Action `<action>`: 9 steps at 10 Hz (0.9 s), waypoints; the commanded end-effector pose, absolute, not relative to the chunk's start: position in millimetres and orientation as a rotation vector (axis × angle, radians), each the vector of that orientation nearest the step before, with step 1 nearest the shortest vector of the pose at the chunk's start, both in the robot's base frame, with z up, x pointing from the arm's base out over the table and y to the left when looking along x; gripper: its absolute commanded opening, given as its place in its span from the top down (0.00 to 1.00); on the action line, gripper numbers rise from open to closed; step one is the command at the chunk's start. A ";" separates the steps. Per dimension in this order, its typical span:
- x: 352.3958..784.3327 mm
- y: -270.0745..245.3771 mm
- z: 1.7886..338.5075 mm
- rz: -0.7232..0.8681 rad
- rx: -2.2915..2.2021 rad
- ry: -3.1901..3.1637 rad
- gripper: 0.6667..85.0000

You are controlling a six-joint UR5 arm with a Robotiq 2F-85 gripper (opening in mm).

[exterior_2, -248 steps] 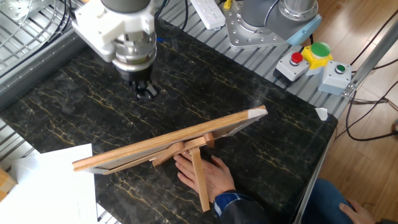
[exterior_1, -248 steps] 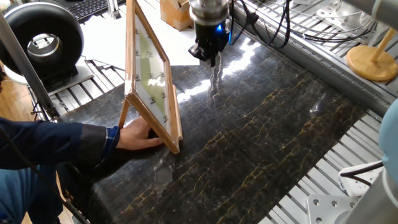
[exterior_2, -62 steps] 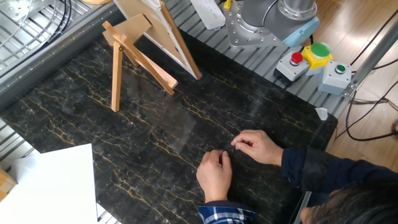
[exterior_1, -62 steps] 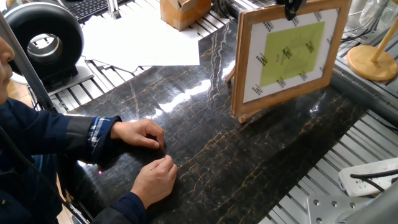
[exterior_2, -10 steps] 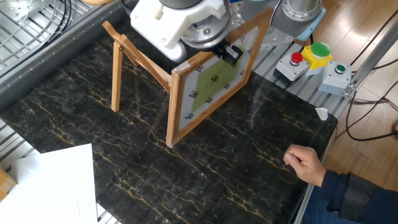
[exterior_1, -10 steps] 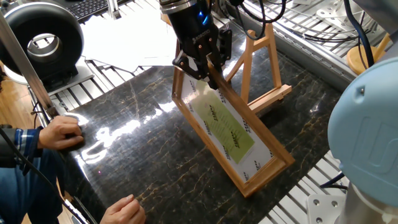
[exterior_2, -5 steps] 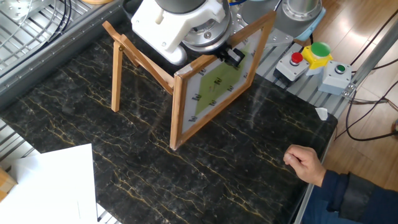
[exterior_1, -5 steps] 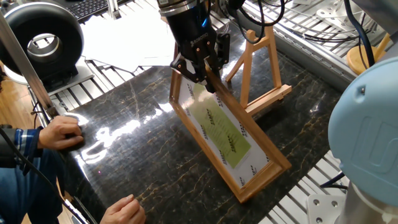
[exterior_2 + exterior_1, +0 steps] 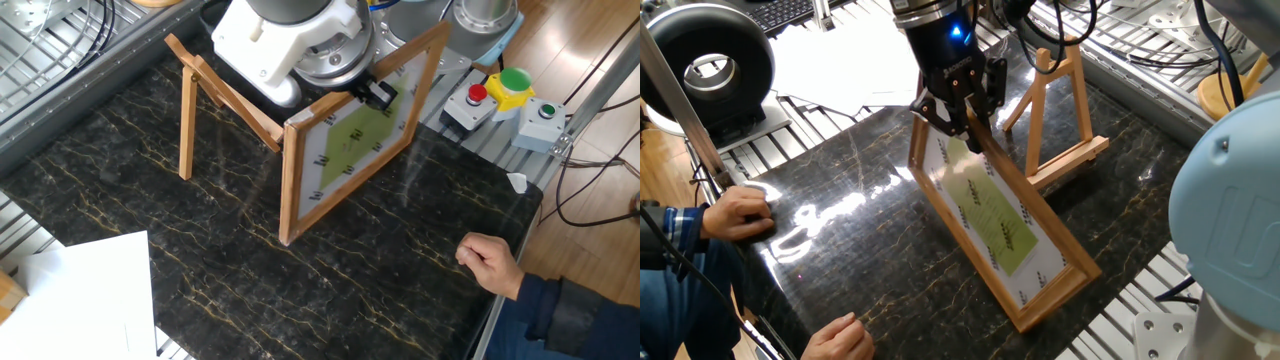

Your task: Take the photo frame down from the bracket

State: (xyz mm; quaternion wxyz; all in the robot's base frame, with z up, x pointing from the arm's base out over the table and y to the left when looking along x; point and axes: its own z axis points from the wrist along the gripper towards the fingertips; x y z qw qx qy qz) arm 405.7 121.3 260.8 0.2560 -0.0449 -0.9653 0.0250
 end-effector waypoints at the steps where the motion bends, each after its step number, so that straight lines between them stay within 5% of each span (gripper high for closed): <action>1: 405.7 132.2 260.3 0.013 -0.135 -2.617 0.99; 9: 408.2 151.3 254.0 -0.074 -0.189 -2.613 0.99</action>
